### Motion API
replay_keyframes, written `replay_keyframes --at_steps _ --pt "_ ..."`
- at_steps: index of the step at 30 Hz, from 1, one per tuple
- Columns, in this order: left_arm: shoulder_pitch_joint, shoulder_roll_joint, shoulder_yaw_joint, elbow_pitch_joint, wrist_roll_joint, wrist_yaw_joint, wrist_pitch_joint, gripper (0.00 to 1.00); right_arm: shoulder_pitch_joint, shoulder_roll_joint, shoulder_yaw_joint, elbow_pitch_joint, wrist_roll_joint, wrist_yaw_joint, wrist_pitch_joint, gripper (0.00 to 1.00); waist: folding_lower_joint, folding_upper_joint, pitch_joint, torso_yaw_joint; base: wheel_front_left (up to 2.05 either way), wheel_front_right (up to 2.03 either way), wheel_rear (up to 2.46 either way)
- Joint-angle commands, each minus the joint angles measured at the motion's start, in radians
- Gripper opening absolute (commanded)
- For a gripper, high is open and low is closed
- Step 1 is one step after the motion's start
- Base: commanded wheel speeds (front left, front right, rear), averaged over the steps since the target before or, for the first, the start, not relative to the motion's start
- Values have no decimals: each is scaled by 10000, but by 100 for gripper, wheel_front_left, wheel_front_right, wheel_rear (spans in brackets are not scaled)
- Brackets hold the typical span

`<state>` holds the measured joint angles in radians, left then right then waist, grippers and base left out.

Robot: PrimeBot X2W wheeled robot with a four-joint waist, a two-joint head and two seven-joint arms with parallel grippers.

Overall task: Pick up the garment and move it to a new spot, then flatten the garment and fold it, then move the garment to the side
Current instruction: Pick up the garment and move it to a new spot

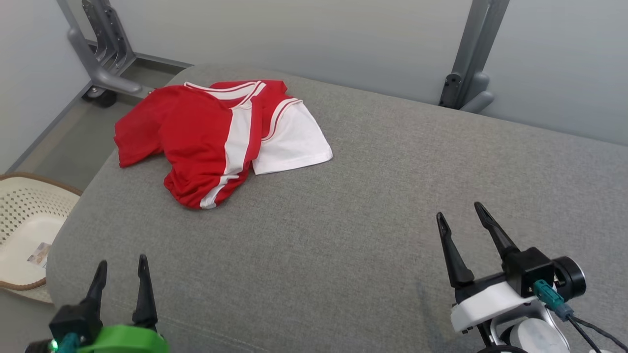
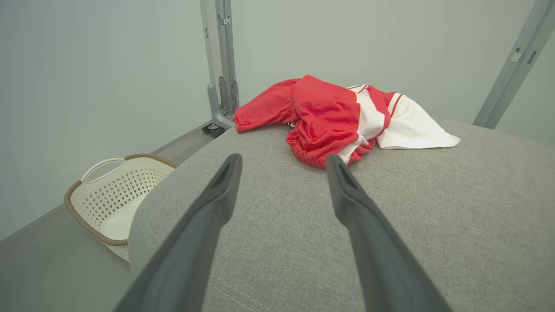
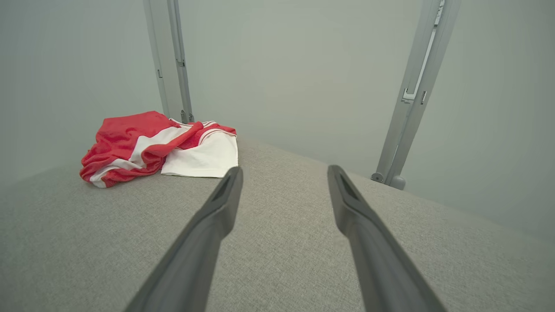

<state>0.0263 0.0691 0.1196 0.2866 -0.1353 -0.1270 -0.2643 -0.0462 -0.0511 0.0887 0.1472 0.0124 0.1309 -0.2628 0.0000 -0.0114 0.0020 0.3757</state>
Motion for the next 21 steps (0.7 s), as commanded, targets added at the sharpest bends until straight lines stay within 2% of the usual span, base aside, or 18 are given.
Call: replay_keyframes --at_steps 1,4,9,11,13,15,16,21 --pt "-634 -70 -41 99 -235 -23 -4 100 -273 -195 131 -102 -57 -3 -31 100 0 114 673 -80 0 0 0" --pt "-1533 -15 -167 853 -512 -39 -1 100 -643 -378 359 -214 -115 -3 -31 100 0 114 1420 -420 0 0 0" --pt "-3716 480 -777 2742 -1305 -50 565 100 -1227 -732 594 -367 -176 -6 -30 100 0 114 2719 -976 0 0 0" --pt "-4533 578 -916 3451 -1894 -47 892 100 -1427 -837 620 -418 -209 -6 -31 100 0 114 3172 -1168 0 0 0" --pt "-5310 501 -943 4031 -3043 -46 1306 100 -1593 -889 680 -437 -243 -6 -31 100 0 114 3556 -1357 0 0 0" --pt "-5904 891 -1315 4455 -3632 -47 1703 100 -1788 -928 781 -412 -218 -6 -31 100 0 114 3861 -1573 0 0 0" --pt "-5904 891 -1315 4455 -3632 -47 1703 100 -1788 -928 781 -412 -218 -6 -31 100 0 114 3861 -1573 0 0 0" --pt "-6975 1454 -1617 5538 -5024 -27 2209 100 -2164 -960 823 -483 -162 -6 -31 100 0 114 4375 -1936 0 0 0"
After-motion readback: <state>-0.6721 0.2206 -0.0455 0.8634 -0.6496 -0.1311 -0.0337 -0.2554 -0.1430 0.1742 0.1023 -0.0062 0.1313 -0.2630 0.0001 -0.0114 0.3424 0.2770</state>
